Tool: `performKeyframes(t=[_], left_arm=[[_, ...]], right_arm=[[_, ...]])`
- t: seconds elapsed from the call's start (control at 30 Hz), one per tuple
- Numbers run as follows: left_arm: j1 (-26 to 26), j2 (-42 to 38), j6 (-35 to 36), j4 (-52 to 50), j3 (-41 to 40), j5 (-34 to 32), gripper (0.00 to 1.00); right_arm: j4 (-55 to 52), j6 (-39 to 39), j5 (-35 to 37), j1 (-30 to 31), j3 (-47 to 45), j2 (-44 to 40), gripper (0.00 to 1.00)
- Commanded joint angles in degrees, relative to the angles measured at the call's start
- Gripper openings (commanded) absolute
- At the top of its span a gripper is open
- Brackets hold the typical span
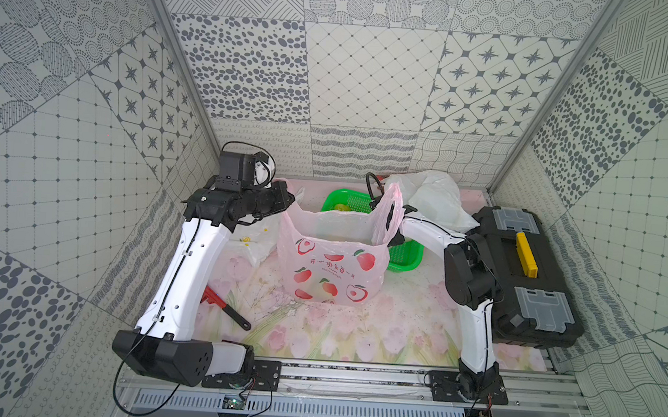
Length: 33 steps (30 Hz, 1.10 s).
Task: Place the pears into plastic bags & tie knots
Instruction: Pick up the pear from the basket, then place the pear in the plastic bag.
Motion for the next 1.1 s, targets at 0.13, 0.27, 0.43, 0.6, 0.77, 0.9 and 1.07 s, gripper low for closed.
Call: performKeyframes(t=[0.13, 0.27, 0.43, 0.6, 0.77, 0.9, 1.07], left_arm=[[-0.2, 0.9, 1.9, -1.1, 2.1, -3.9, 0.00], [-0.3, 2.4, 1.8, -1.8, 2.3, -5.0, 0.00], [-0.2, 2.7, 1.3, 0.1, 2.3, -1.9, 0.00], [-0.2, 3.4, 2.3, 0.4, 2.6, -0.8, 0.00], [-0.3, 3.4, 2.1, 0.7, 2.3, 0.0, 0.00], [-0.3, 2.9, 2.4, 0.9, 2.4, 0.4, 0.00], [-0.3, 1.4, 3.2, 1.3, 2.0, 0.3, 0.00]], right_arm=[[5.0, 10.7, -12.4, -2.0, -12.3, -24.3, 0.43], [5.9, 19.1, -18.3, -6.1, -19.4, -37.2, 0.42], [-1.7, 20.0, -14.8, -7.4, -14.3, -47.7, 0.39], [-8.7, 15.9, -6.2, 4.0, 3.4, -44.7, 0.38], [-3.6, 14.2, -4.5, 15.3, 13.9, -37.0, 0.36], [-4.3, 14.0, -9.8, 20.0, 20.8, -25.1, 0.38], [-1.6, 13.4, -19.4, 18.6, 17.5, -16.6, 0.39]])
